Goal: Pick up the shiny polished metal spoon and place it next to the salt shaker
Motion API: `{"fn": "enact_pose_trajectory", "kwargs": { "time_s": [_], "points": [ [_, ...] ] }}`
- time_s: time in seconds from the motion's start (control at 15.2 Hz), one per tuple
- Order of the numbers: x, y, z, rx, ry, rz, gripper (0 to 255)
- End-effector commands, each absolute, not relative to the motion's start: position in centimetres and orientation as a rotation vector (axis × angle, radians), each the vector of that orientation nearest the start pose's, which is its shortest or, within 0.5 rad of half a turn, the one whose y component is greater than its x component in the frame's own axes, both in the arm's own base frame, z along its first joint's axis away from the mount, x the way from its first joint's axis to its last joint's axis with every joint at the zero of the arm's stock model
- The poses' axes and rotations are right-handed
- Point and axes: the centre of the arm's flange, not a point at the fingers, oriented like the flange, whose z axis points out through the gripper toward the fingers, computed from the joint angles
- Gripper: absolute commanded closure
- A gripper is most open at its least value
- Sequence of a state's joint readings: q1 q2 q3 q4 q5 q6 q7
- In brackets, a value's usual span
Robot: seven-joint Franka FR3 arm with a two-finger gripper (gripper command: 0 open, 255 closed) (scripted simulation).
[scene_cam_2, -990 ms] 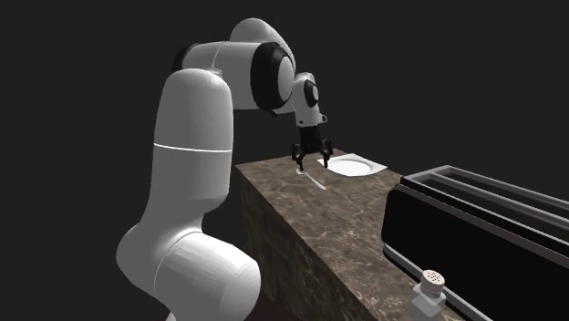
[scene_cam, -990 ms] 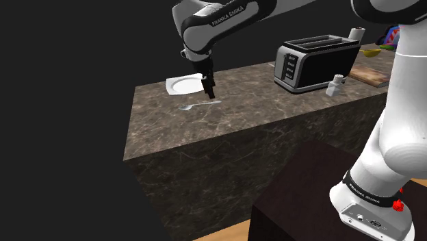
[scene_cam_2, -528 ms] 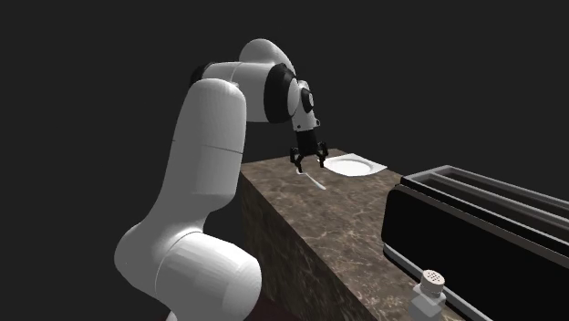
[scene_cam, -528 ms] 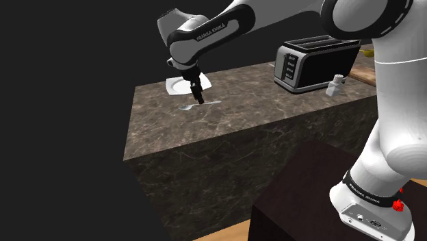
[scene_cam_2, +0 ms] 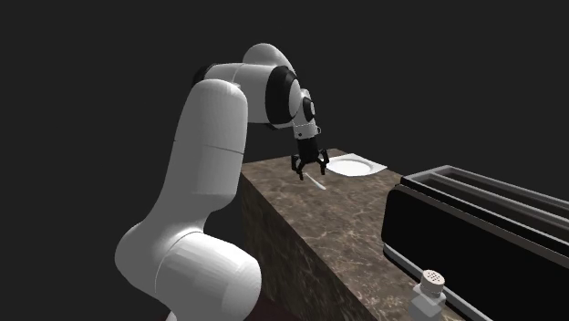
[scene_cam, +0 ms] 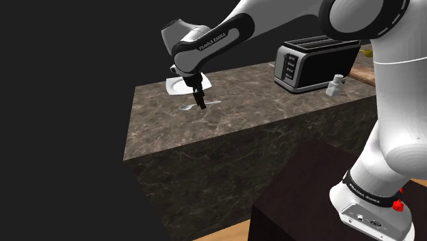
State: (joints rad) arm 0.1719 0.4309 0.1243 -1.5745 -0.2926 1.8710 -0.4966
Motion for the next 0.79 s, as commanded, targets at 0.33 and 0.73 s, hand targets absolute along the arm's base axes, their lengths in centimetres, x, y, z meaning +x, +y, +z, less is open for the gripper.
{"fn": "enact_pose_trajectory", "kwargs": {
  "time_s": [0.33,0.73],
  "points": [
    [64.4,16.29,38.44,-3.014,-1.438,0.252,255],
    [64.4,16.29,38.44,-3.014,-1.438,0.252,255]
  ]
}}
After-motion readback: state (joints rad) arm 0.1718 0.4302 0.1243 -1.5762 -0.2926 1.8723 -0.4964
